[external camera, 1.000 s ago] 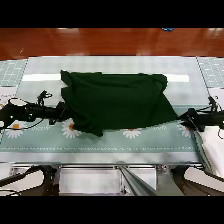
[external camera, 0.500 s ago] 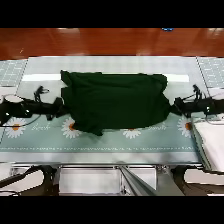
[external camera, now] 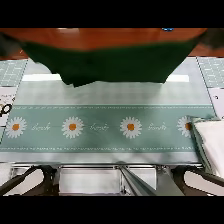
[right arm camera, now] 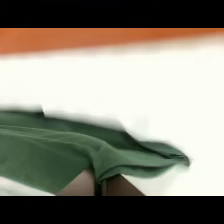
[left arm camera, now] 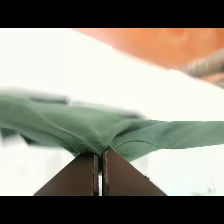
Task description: Fold the shirts.
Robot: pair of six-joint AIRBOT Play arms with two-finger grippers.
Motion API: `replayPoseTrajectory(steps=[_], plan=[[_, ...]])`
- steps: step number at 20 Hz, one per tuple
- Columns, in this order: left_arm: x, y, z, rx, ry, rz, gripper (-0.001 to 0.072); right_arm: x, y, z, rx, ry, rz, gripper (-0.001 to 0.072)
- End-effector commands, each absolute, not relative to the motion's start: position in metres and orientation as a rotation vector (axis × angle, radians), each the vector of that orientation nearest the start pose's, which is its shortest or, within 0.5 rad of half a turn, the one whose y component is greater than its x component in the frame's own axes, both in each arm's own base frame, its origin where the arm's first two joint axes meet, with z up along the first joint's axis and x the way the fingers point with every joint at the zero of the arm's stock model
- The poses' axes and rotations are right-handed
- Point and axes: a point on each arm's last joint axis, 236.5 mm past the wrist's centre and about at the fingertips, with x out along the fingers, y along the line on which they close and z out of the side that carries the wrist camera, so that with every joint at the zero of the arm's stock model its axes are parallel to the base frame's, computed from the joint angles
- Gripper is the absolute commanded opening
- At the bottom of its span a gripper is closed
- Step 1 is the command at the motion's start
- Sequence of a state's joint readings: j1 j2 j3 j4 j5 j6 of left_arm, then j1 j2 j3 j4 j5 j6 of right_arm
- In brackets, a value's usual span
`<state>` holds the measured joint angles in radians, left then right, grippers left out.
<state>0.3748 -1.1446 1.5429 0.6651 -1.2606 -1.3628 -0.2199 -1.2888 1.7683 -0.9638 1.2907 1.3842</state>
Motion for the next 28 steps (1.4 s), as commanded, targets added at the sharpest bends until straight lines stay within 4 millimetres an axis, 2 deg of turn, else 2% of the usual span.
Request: replayPoseTrajectory(steps=[1, 3, 5, 6, 8, 10, 12, 13, 14, 15, 16, 17, 19, 21, 23, 26, 28], plan=[[0.374, -0.031, 0.415, -0.374, 0.346, -0.419, 0.0021, 0.393, 0.037, 0.404, 0.149, 0.405, 0.29, 0.0029], [0.342, -0.032, 0.468, -0.307, 0.216, -0.389, 0.0021, 0.355, 0.031, 0.443, 0.088, 0.296, 0.234, 0.0029], [0.306, -0.037, 0.505, -0.24, 0.104, -0.352, 0.0021, 0.311, 0.02, 0.469, 0.024, 0.224, 0.153, 0.0029], [0.289, -0.039, 0.515, -0.215, 0.069, -0.321, 0.0021, 0.292, 0.015, 0.477, -0.002, 0.198, 0.116, 0.0029], [0.252, -0.04, 0.527, -0.146, 0.019, -0.217, 0.0021, 0.255, 0.007, 0.49, -0.041, 0.155, 0.051, 0.0029], [0.214, -0.039, 0.54, -0.078, -0.048, -0.129, 0.0021, 0.227, 0.004, 0.493, -0.056, 0.146, 0.016, 0.0029], [0.178, -0.043, 0.547, -0.021, -0.092, -0.101, 0.0021, 0.207, 0.007, 0.49, -0.057, 0.151, 0.013, 0.0029], [0.163, -0.038, 0.546, -0.019, -0.097, -0.08, 0.0021, 0.2, 0.009, 0.489, -0.057, 0.15, 0.013, 0.0029], [0.149, -0.027, 0.545, -0.013, -0.102, -0.043, 0.0021, 0.195, 0.009, 0.482, -0.058, 0.167, 0.012, 0.0029], [0.134, -0.007, 0.541, -0.01, -0.099, 0.025, 0.0021, 0.193, 0.006, 0.472, -0.058, 0.2, 0.001, 0.0029], [0.124, 0.013, 0.532, -0.023, -0.068, 0.088, 0.0021, 0.193, 0.001, 0.46, -0.047, 0.241, -0.022, 0.0029], [0.121, 0.023, 0.52, -0.046, -0.024, 0.111, 0.0021, 0.197, -0.002, 0.448, -0.031, 0.275, -0.031, 0.0029], [0.137, 0.016, 0.488, -0.081, 0.097, 0.052, 0.0021, 0.215, -0.003, 0.421, -0.014, 0.355, -0.017, 0.0029], [0.175, 0.005, 0.449, -0.083, 0.233, 0.013, 0.0021, 0.245, -0.001, 0.387, 0.008, 0.449, 0.02, 0.0029], [0.222, 0.001, 0.397, -0.101, 0.391, 0.025, 0.0021, 0.279, 0.005, 0.344, 0.029, 0.566, 0.082, 0.0029], [0.304, -0.011, 0.323, -0.099, 0.553, 0.012, 0.0021, 0.344, 0.017, 0.272, 0.086, 0.728, 0.203, 0.0029], [0.359, -0.014, 0.275, -0.087, 0.646, 0.019, 0.0021, 0.391, 0.012, 0.224, 0.124, 0.814, 0.217, 0.0029]])
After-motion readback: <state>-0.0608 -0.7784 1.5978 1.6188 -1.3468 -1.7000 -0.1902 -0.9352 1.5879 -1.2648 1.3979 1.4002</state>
